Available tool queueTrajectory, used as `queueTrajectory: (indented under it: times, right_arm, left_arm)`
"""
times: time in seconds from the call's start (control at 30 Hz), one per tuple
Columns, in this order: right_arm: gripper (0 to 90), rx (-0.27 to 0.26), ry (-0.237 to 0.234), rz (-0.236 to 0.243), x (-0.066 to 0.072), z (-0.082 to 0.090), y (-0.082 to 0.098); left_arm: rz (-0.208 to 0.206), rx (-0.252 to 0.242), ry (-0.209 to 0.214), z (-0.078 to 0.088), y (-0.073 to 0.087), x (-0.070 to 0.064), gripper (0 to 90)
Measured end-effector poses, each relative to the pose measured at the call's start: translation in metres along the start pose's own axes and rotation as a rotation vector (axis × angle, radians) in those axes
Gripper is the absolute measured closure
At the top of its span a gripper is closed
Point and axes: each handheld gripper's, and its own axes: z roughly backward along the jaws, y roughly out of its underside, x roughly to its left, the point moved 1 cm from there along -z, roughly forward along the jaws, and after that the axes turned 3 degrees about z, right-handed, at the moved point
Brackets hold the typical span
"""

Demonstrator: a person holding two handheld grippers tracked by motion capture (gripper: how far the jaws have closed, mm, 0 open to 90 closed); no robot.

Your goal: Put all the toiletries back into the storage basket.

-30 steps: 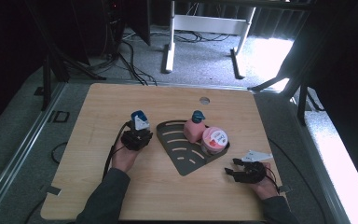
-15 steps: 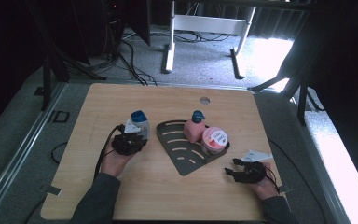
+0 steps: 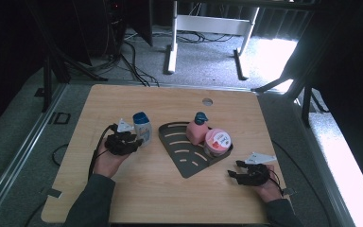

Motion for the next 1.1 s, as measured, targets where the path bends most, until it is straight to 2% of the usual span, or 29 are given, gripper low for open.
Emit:
queueTrajectory:
  times: [0.07,0.23,0.37,0.43,0.63,0.9,0.93,1.0,1.1]
  right_arm:
    - [39.7,0.000,0.000,0.000,0.000,0.000,0.000]
    - [39.7,0.000,0.000,0.000,0.000,0.000,0.000]
    - [39.6,0.000,-0.001,-0.001,0.000,0.000,0.000]
    - [39.6,0.000,-0.001,-0.001,0.000,0.000,0.000]
    - [39.6,-0.001,-0.003,-0.002,0.000,0.000,0.000]
    - [39.6,-0.002,-0.005,-0.003,0.000,0.000,0.000]
    - [39.6,-0.002,-0.004,-0.002,0.000,0.000,0.000]
    - [39.6,-0.002,-0.004,-0.002,0.000,0.000,0.000]
    - [39.6,-0.002,-0.005,-0.002,-0.001,0.000,0.000]
  left_arm:
    - [0.005,0.003,-0.016,0.000,0.000,0.002,61.1]
    - [0.017,-0.002,-0.017,0.001,-0.005,0.007,54.1]
    - [-0.001,0.006,-0.017,0.000,-0.011,0.009,50.6]
    - [-0.006,0.008,0.000,-0.003,-0.014,0.010,48.2]
    - [-0.021,0.021,-0.017,-0.013,-0.018,0.009,42.5]
    - [-0.021,0.030,-0.008,-0.020,-0.026,0.011,43.3]
    - [-0.016,0.031,-0.004,-0.020,-0.027,0.010,45.6]
    - [-0.017,0.037,-0.013,-0.020,-0.027,0.009,49.5]
    - [-0.013,0.045,-0.026,-0.018,-0.027,0.007,50.2]
